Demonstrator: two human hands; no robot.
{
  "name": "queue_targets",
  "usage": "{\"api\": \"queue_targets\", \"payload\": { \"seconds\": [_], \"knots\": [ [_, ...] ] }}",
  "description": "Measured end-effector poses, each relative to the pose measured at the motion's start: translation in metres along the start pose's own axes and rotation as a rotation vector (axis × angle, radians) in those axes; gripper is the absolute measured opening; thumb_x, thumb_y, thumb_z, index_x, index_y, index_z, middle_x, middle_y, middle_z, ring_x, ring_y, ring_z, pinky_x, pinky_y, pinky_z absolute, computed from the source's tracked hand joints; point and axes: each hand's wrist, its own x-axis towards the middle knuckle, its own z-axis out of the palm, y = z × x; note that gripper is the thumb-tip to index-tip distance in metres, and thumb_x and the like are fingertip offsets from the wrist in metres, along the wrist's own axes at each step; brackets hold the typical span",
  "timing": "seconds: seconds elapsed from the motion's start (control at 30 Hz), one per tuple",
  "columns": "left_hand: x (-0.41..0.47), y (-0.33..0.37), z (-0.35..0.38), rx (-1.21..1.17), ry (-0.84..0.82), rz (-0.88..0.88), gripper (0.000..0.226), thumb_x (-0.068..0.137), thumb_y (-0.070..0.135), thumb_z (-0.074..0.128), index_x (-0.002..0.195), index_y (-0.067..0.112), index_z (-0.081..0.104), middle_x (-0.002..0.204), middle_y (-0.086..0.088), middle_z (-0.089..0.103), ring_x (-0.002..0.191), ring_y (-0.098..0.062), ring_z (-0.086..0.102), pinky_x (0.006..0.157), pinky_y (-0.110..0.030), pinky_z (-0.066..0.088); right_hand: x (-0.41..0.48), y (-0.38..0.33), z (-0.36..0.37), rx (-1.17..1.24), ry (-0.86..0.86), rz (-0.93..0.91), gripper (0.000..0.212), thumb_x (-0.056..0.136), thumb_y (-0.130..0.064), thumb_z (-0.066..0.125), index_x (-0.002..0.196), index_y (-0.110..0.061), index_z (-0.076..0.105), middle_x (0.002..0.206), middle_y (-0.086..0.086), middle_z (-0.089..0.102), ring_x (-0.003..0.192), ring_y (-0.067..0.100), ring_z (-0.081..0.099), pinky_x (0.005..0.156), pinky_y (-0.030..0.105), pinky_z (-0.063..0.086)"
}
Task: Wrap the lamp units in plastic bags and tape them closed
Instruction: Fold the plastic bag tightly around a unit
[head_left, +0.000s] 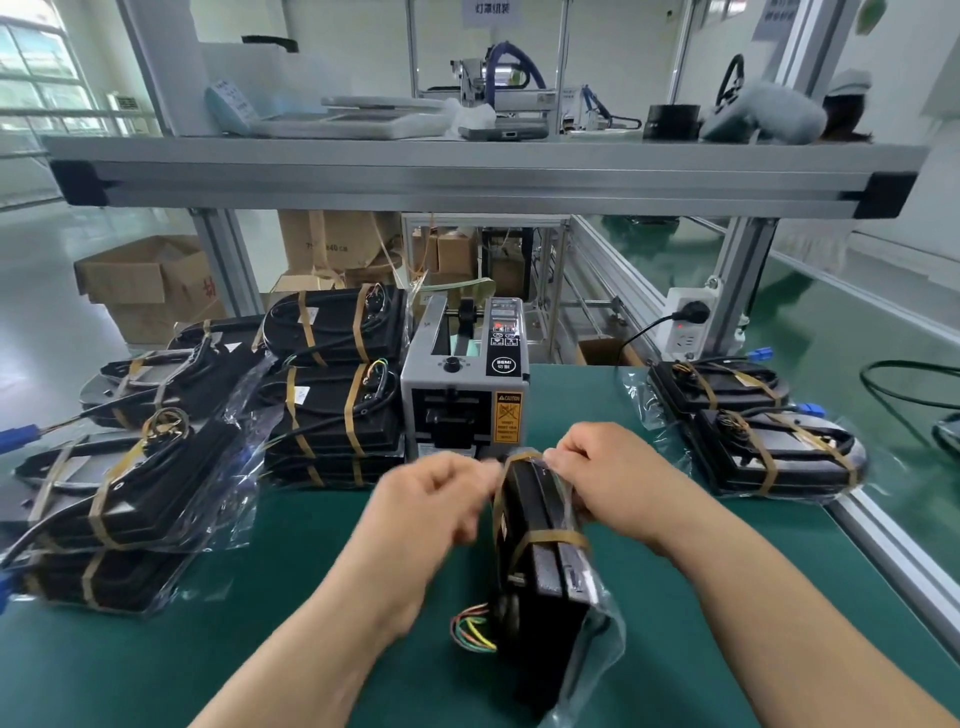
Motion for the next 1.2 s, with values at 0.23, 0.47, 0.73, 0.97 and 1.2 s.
{"api": "queue_targets", "payload": {
  "seconds": [0.23,0.47,0.73,0.97,1.2],
  "knots": [
    [0.089,-0.026,-0.012,-0.301,0.403,-0.366,0.013,0.093,0.021,0.068,0.084,0.012,0.070,0.054,0.007,0.060,0.043,-0.003,0.049,0.042,-0.017,0.039,0.002,0.021,-0.002,0.459,-0.151,0.179,0.028,0.104,-0.017,0.051,0.077,-0.010,0.055,0.054,-0.003,0.048,0.041,0.001,0.046,0.048,0.017,0.050],
    [0.112,-0.017,0.002,-0.439,0.481,-0.433,0.008,0.092,0.018,0.069,0.091,0.010,0.068,0.055,0.004,0.063,0.036,-0.002,0.053,0.035,-0.013,0.038,0.002,0.031,-0.006,0.536,-0.184,0.197,0.029,0.103,-0.018,0.053,0.074,-0.012,0.054,0.060,-0.002,0.049,0.047,0.003,0.045,0.052,0.019,0.051],
    [0.113,-0.014,0.016,-0.545,0.660,-0.405,0.016,0.084,0.008,0.063,0.071,0.013,0.056,0.039,0.006,0.051,0.034,-0.005,0.045,0.036,-0.015,0.033,0.000,0.030,-0.002,0.551,-0.188,0.141,0.028,0.102,-0.017,0.056,0.074,-0.013,0.055,0.062,-0.004,0.051,0.048,0.002,0.048,0.056,0.020,0.053],
    [0.068,-0.007,0.002,-0.311,0.237,-0.149,0.026,0.089,0.010,0.064,0.065,0.018,0.061,0.057,0.004,0.050,0.044,-0.005,0.042,0.046,-0.016,0.038,-0.002,0.029,0.000,0.587,-0.179,0.138,0.027,0.101,-0.019,0.057,0.075,-0.013,0.054,0.063,-0.002,0.051,0.048,0.004,0.048,0.056,0.021,0.053],
    [0.033,0.027,0.008,0.208,-0.281,-0.107,0.025,0.094,0.014,0.059,0.070,0.021,0.063,0.059,0.006,0.046,0.052,-0.006,0.038,0.055,-0.021,0.034,-0.003,0.024,0.009,0.585,-0.202,0.131,0.029,0.100,-0.023,0.059,0.073,-0.014,0.053,0.052,-0.006,0.049,0.043,0.004,0.046,0.053,0.019,0.052]
  ]
}}
